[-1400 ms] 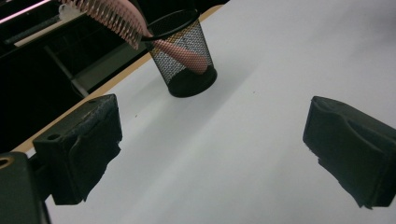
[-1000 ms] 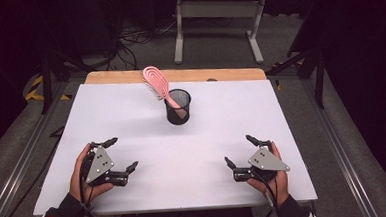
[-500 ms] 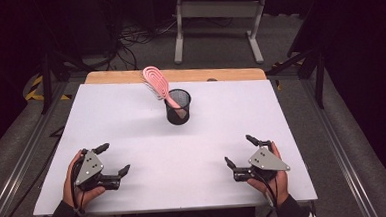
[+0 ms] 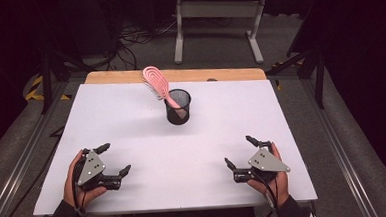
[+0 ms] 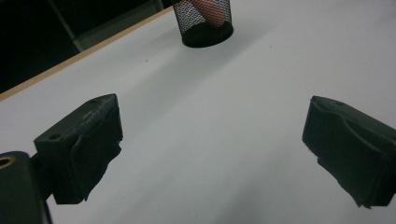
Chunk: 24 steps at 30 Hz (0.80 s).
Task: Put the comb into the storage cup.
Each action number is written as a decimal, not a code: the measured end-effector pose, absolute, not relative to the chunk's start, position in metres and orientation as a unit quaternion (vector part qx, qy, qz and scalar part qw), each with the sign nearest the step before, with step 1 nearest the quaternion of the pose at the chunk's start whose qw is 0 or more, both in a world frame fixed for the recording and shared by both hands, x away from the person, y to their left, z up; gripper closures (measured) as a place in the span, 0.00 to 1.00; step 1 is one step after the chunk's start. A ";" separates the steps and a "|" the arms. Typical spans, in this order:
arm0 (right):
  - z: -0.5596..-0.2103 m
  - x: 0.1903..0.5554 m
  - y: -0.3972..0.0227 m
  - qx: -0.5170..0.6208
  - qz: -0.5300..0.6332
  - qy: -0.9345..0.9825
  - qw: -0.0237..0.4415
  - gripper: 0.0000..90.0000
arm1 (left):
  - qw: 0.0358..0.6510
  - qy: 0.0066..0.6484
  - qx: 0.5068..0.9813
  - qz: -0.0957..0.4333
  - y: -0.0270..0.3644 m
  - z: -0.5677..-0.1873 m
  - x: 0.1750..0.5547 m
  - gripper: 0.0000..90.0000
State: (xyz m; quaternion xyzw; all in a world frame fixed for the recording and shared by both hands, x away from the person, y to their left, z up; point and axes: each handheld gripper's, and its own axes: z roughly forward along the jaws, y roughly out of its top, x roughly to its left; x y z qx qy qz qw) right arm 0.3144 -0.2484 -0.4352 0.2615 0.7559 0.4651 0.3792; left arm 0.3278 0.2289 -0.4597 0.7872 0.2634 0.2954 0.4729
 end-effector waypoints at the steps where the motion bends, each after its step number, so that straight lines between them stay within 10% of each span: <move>1: -0.435 0.314 -0.248 0.261 0.464 0.756 0.379 0.07 | 0.474 0.264 0.786 0.295 0.229 -0.460 0.328 0.07; 24: -0.436 0.316 -0.248 0.261 0.465 0.757 0.377 0.07 | 0.468 0.262 0.793 0.288 0.226 -0.462 0.330 0.07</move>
